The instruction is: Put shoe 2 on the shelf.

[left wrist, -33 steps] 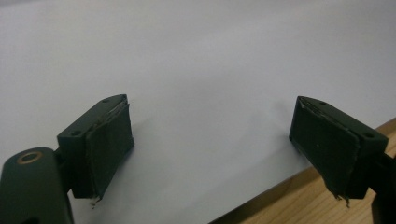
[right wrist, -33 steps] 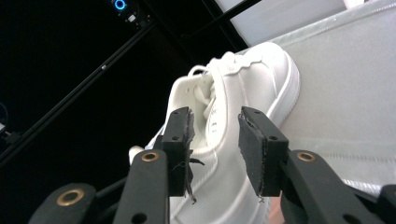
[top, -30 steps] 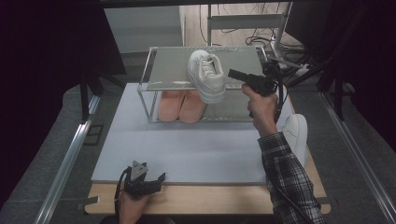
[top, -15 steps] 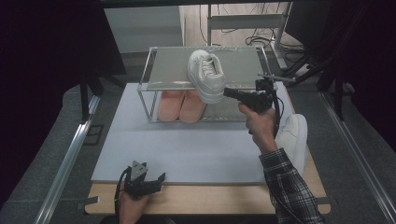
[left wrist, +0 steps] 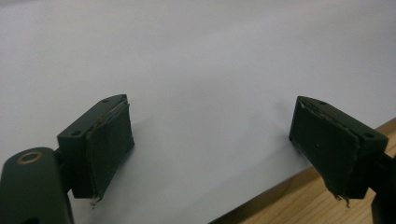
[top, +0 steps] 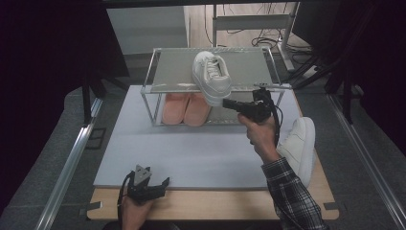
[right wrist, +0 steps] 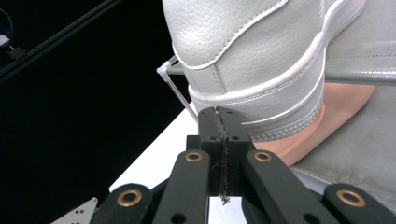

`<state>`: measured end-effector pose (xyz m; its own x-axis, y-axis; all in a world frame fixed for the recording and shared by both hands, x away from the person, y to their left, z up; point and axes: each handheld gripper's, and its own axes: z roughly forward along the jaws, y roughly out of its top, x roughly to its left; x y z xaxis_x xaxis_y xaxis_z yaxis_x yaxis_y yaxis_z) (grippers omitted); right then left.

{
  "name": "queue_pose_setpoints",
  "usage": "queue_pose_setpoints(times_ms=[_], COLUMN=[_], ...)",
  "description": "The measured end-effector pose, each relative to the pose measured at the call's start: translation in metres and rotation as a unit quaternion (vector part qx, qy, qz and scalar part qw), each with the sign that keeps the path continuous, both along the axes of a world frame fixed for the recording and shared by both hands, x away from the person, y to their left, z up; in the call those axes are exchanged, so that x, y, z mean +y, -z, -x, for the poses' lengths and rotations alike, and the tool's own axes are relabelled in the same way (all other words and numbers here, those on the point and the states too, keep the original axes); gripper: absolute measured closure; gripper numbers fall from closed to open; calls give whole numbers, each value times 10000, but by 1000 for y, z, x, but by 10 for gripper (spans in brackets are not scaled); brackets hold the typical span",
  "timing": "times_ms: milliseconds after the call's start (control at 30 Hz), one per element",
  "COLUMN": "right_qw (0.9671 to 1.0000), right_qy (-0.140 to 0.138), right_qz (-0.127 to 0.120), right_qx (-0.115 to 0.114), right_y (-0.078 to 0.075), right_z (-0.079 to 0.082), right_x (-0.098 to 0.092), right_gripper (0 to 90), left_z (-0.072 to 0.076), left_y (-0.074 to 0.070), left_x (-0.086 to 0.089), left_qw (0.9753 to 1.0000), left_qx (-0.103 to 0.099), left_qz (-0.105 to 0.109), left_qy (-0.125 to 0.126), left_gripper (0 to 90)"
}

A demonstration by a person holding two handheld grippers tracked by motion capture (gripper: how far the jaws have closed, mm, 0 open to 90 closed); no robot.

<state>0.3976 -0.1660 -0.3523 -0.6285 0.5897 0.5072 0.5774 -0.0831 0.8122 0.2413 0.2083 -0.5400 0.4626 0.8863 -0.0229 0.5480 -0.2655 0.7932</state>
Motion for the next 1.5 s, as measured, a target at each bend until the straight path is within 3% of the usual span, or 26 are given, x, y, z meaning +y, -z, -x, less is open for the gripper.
queue_pose_setpoints(times_ms=[200, 433, 567, 767, 1033, 1500], right_qw=[10000, 9997, 9996, 9994, 9997, 9988], right_qy=[14, 68, 101, 191, 204, 366], right_qz=[-44, 191, 207, 253, 105, 317], right_qx=[47, -101, -133, -152, -52, -81], right_y=[3, 1, 1, 3, 7, 7], right_z=[-2, -4, -6, -16, -32, -58], right_x=[1, 6, 11, 26, 39, 67], right_gripper=[900, 900, 900, 900, 900, 900], left_z=[0, 0, 0, 0, 0, 0], left_y=[0, 0, 0, 0, 0, 0], left_x=[0, 0, 0, 0, 0, 0], left_qw=[10000, 10000, 10000, 10000, 10000, 10000], left_qx=[-7, 0, -7, 0, 0, 3], left_qz=[7, 1, 6, 2, 1, -9], left_qy=[0, 0, 1, 0, 1, 4], left_gripper=[132, 131, 132, 132, 132, 132])
